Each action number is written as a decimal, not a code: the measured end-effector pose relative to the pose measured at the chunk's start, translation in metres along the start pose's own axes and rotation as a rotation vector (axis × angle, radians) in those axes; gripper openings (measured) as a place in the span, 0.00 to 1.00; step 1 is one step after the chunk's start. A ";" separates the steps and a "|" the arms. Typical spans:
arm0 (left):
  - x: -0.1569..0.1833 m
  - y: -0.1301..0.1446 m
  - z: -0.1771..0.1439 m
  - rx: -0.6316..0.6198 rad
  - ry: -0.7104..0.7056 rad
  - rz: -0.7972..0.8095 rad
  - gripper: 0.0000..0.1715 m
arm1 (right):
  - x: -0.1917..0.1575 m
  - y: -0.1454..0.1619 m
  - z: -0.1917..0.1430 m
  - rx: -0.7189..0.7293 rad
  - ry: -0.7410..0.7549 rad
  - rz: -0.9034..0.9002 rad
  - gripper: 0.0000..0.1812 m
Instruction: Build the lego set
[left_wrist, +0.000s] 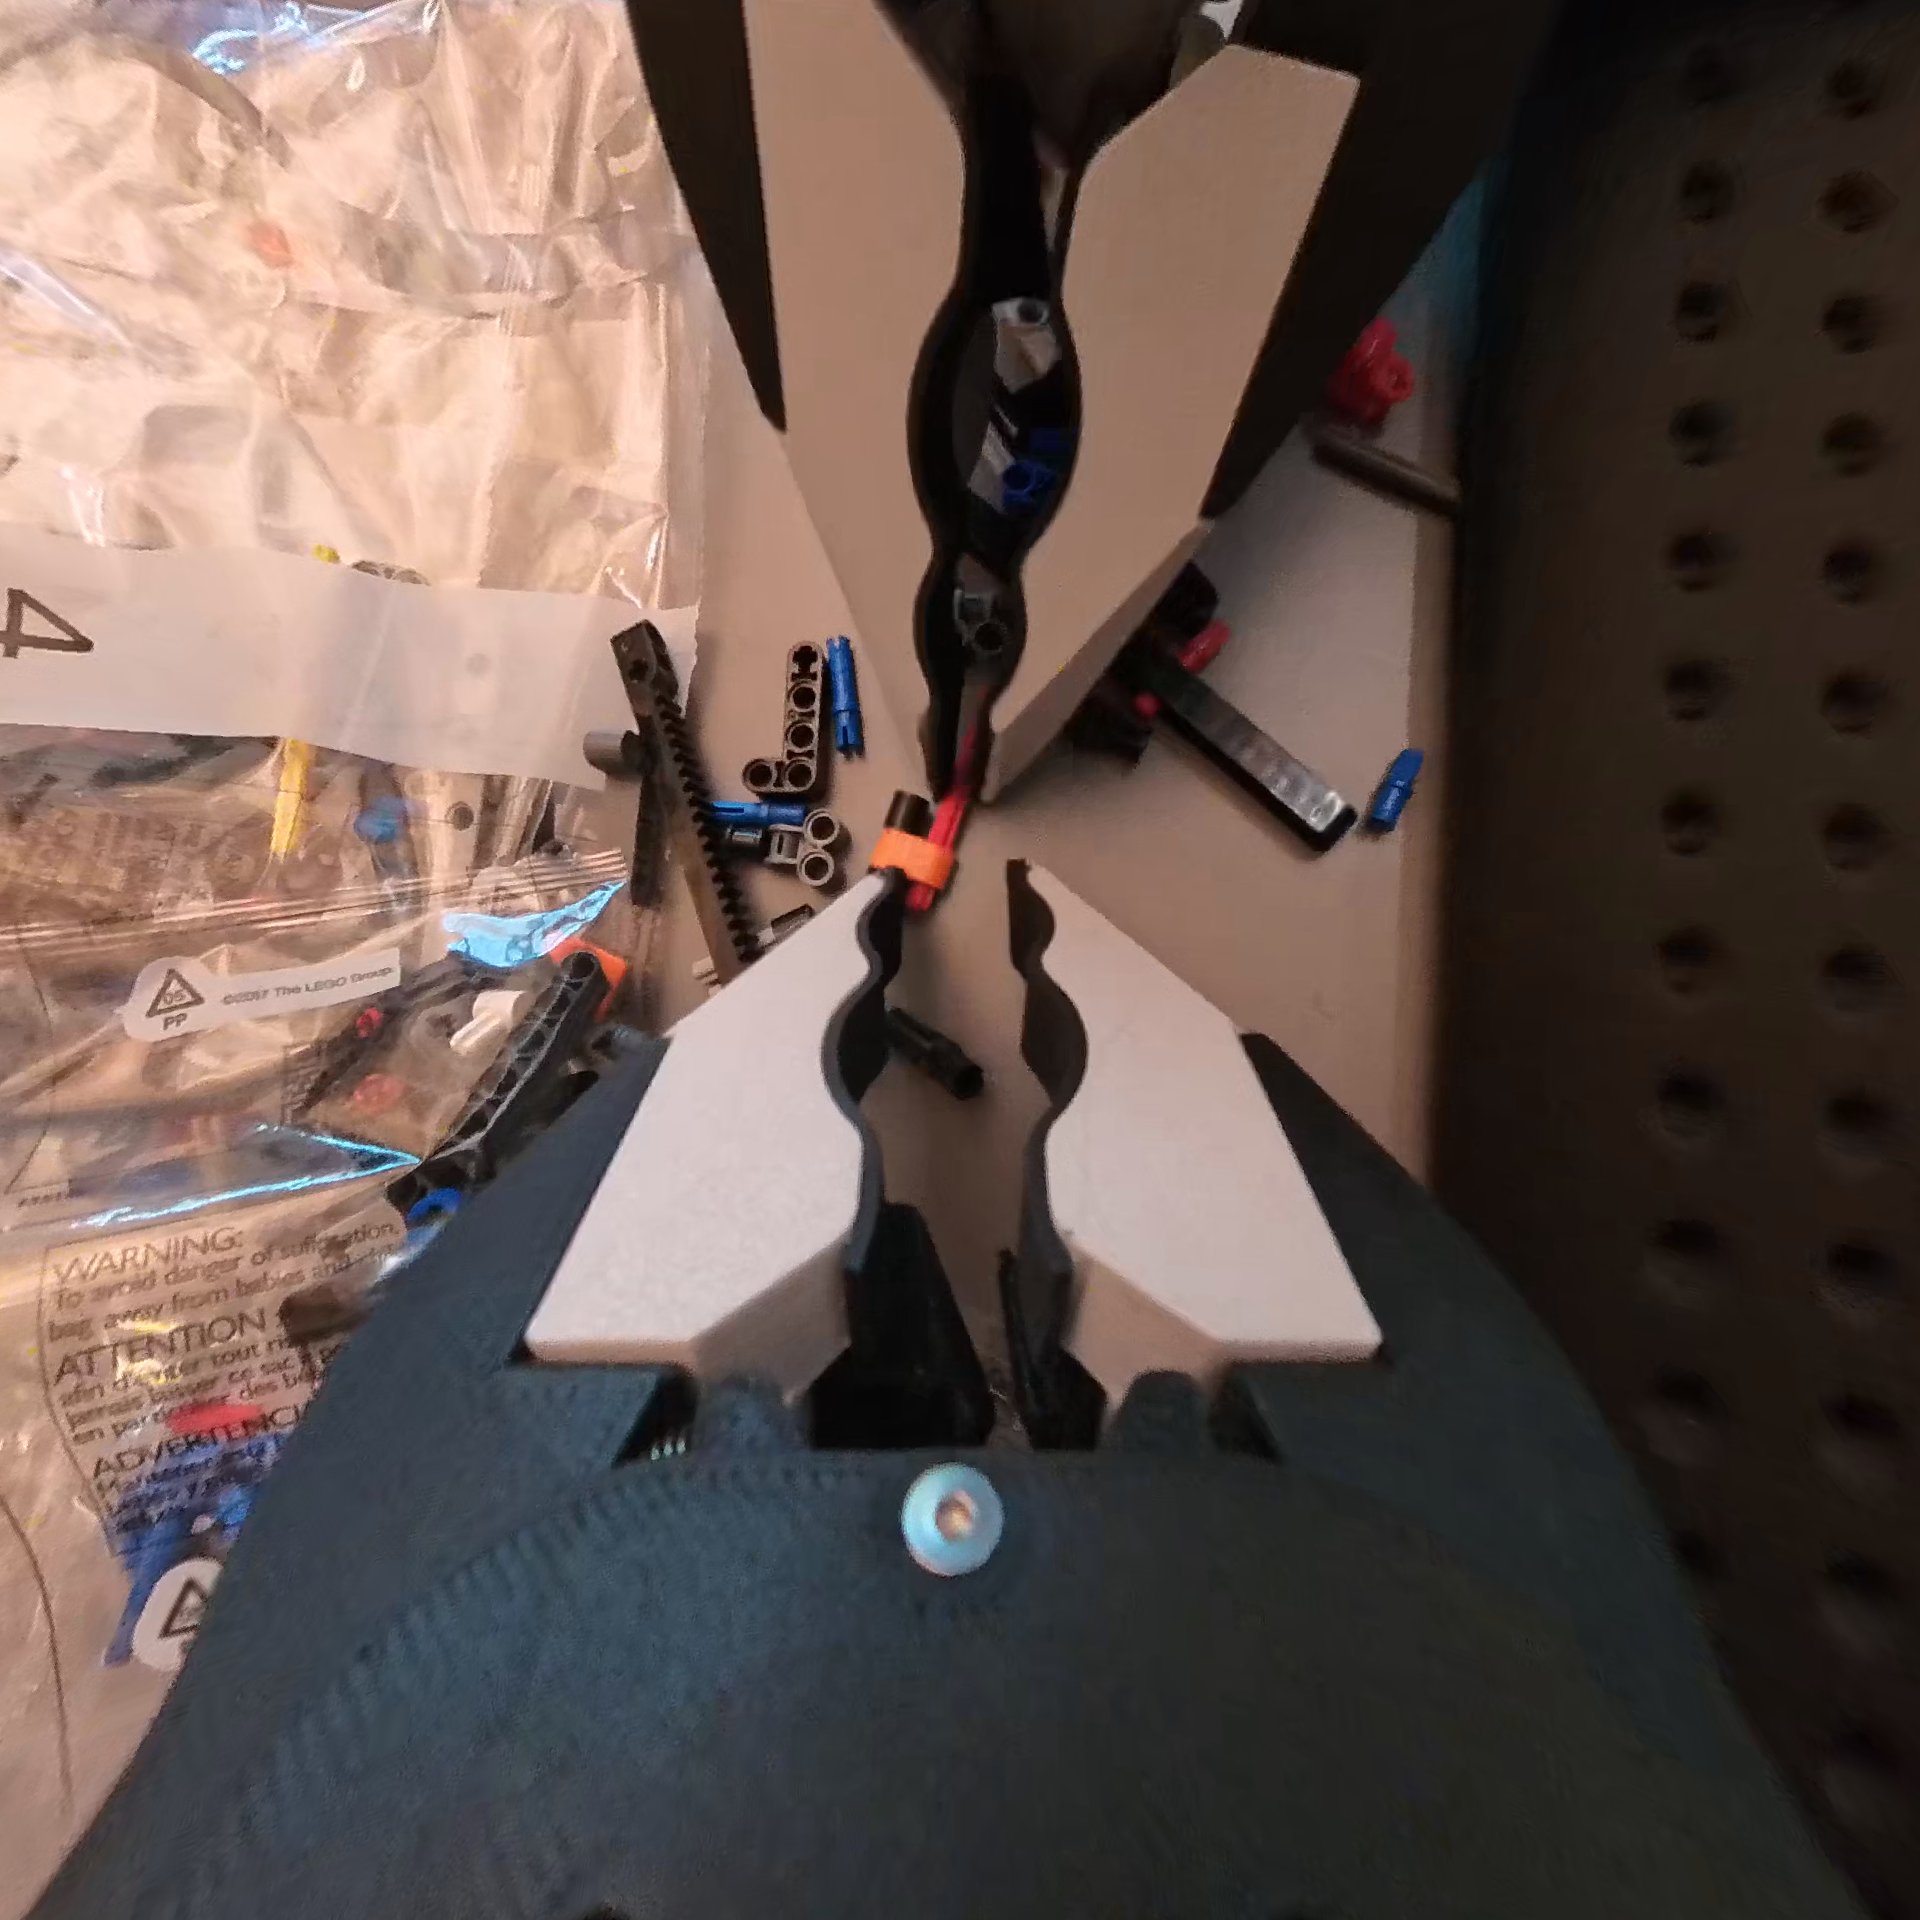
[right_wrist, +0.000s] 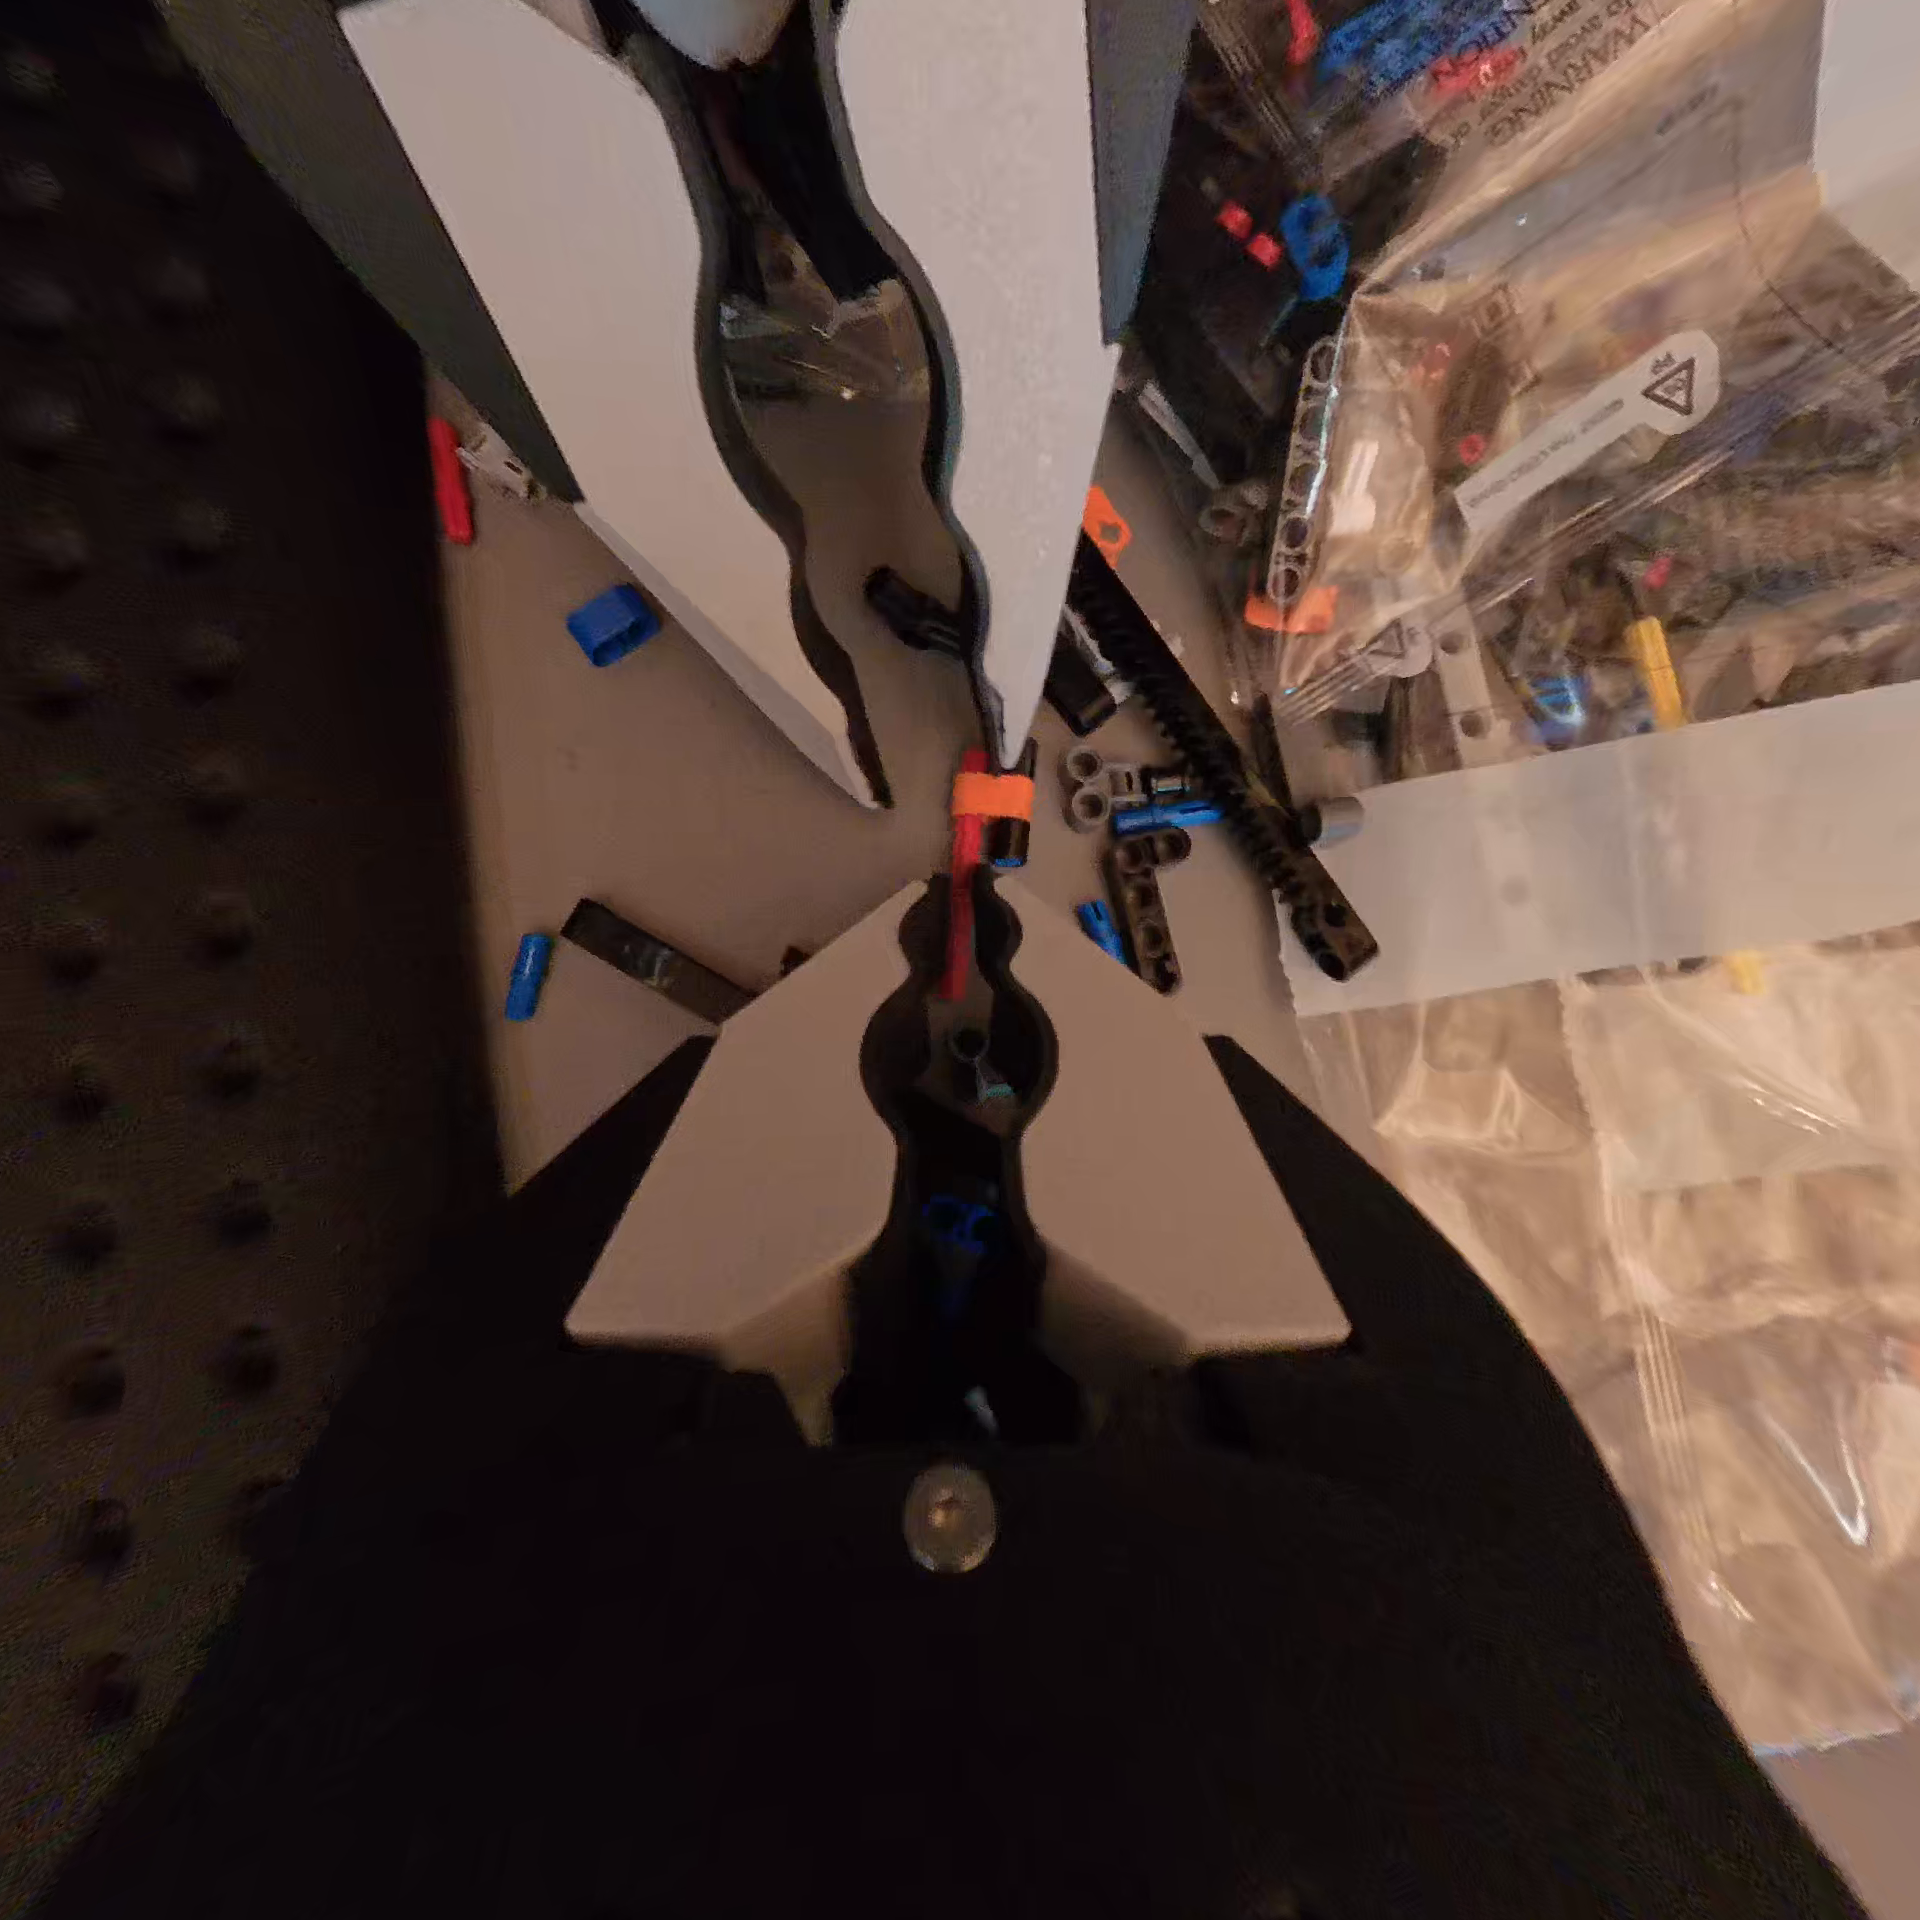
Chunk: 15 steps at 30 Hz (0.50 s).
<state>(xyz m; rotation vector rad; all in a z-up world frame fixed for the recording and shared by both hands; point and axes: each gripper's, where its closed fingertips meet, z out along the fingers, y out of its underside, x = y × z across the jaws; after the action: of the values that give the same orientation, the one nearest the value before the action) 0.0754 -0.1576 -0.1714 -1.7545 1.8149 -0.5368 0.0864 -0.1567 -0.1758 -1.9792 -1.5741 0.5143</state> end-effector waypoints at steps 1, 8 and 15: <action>-0.002 0.000 -0.001 0.000 -0.017 0.008 0.13 | 0.000 -0.001 -0.002 0.009 0.000 -0.006 0.00; -0.002 -0.007 -0.004 0.042 -0.035 0.041 0.18 | -0.006 -0.016 -0.022 0.132 -0.015 -0.049 0.01; -0.003 -0.015 -0.007 0.076 -0.087 0.120 0.09 | -0.008 -0.029 -0.037 0.251 -0.094 0.030 0.00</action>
<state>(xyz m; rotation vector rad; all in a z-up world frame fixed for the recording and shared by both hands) 0.0820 -0.1562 -0.1560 -1.5831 1.8016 -0.4681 0.0851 -0.1669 -0.1297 -1.8139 -1.4568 0.7869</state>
